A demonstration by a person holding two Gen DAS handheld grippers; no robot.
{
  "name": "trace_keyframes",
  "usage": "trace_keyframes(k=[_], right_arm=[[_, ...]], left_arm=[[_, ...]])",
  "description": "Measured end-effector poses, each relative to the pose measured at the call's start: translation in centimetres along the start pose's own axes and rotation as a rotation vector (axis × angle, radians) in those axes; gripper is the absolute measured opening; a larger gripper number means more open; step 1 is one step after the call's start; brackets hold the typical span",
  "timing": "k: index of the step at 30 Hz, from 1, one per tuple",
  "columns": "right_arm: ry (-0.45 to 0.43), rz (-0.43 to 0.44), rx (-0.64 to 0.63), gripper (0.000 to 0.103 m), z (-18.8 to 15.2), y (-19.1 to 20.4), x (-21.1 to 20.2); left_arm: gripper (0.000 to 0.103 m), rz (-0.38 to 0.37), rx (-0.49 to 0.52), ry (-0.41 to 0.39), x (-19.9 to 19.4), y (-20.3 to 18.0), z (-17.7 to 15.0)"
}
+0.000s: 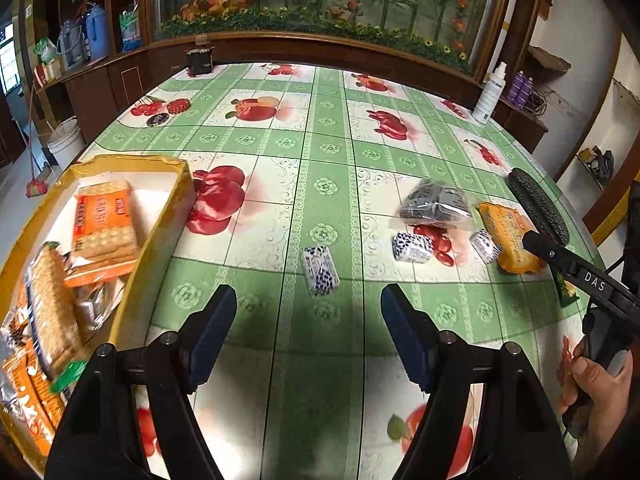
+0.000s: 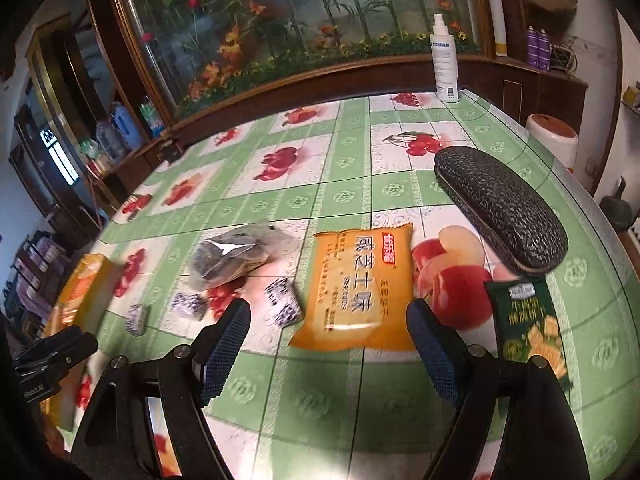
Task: Organize snacks
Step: 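Grasp blue-white wrapped candy with left tool while right tool grasps yellow biscuit bag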
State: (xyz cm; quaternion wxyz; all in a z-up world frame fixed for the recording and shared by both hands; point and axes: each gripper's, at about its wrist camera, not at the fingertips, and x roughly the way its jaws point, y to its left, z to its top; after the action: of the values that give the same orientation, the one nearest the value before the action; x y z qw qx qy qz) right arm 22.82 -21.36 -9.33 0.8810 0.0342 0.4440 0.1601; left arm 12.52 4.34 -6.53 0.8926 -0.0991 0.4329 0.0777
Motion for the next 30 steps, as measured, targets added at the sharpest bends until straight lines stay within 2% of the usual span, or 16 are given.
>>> trace_keyframes(k=[2,10,14,15,17,18,19,21,25,30], right_arm=[[0.022,-0.037,-0.009,0.082,0.4,0.0,1.1],[0.076,-0.082,0.012,0.082,0.7,-1.2,4.3],[0.083,-0.123,-0.021,0.082,1.2,-0.9,5.0],[0.091,-0.143,-0.038,0.082,1.3,-0.7,5.3],[0.11,-0.177,-0.083,0.084,1.4,0.0,5.8],[0.115,-0.194,-0.113,0.082,1.3,0.6,6.0],[0.113,-0.189,-0.127,0.076,1.3,0.9,6.0],[0.105,-0.195,-0.147,0.071,1.1,1.3,5.8],[0.085,-0.178,-0.119,0.071,0.8,0.8,5.0],[0.015,-0.129,-0.063,0.071,0.5,0.1,1.7]], left_arm=[[0.075,0.009,-0.001,0.019,1.2,-0.2,0.4],[0.074,0.079,-0.023,0.104,5.6,-0.7,1.1],[0.075,0.12,-0.006,0.081,6.0,-1.0,1.3],[0.072,0.123,-0.003,0.074,5.9,-1.0,1.2],[0.053,0.124,0.005,0.052,5.7,-1.0,1.2],[0.033,0.119,0.009,0.046,5.5,-1.1,1.2],[0.017,0.114,0.015,0.046,5.4,-1.2,1.3],[0.017,0.116,0.026,0.041,5.4,-1.3,1.2],[0.016,0.105,0.015,0.029,4.9,-0.8,1.0],[0.017,0.125,0.009,-0.03,2.4,-0.5,1.0]])
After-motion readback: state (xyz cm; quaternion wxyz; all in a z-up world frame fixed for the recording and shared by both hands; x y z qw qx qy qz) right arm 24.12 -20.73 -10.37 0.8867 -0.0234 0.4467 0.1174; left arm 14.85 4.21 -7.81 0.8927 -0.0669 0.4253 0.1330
